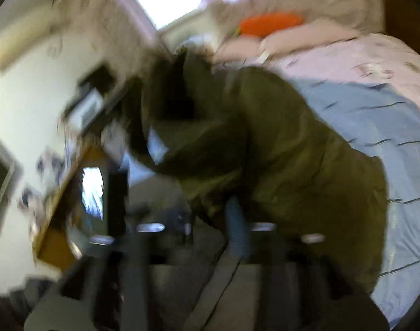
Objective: Fold large clothes
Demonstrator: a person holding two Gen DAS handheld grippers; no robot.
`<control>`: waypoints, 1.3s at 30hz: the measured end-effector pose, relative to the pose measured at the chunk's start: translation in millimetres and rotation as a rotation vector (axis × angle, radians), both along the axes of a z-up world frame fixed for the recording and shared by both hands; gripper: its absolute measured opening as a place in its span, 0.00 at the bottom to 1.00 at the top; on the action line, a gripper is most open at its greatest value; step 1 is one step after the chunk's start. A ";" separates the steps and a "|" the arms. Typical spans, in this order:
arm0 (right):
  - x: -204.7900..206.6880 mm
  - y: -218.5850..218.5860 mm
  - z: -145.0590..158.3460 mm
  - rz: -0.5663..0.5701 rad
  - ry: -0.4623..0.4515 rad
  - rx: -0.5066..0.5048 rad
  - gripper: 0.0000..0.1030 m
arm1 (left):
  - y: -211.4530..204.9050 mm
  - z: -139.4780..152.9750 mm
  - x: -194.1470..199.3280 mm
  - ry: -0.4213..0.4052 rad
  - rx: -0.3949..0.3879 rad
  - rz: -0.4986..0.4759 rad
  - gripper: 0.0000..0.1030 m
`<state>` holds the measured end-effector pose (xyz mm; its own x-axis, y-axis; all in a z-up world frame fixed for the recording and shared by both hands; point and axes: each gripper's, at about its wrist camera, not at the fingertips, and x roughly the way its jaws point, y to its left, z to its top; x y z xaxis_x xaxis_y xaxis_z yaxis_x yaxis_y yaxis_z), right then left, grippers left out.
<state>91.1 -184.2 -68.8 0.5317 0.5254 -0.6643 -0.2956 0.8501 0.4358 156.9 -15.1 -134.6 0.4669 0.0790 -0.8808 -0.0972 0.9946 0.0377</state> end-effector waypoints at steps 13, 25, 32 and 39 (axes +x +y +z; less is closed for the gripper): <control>36.5 -70.0 -64.7 -0.296 0.272 0.030 0.90 | 19.7 -49.6 25.7 0.132 -0.106 0.012 0.98; 45.2 -86.8 -102.5 -0.321 0.424 -0.009 0.90 | -7.0 -133.1 60.9 0.259 -0.175 -0.066 0.48; 49.7 -97.6 -118.1 -0.357 0.448 -0.077 0.90 | -21.0 -105.9 77.4 0.125 -0.182 -0.134 0.27; 66.5 -92.4 -139.5 -0.334 0.395 -0.091 0.90 | -34.9 -114.2 71.6 0.145 -0.107 -0.169 0.32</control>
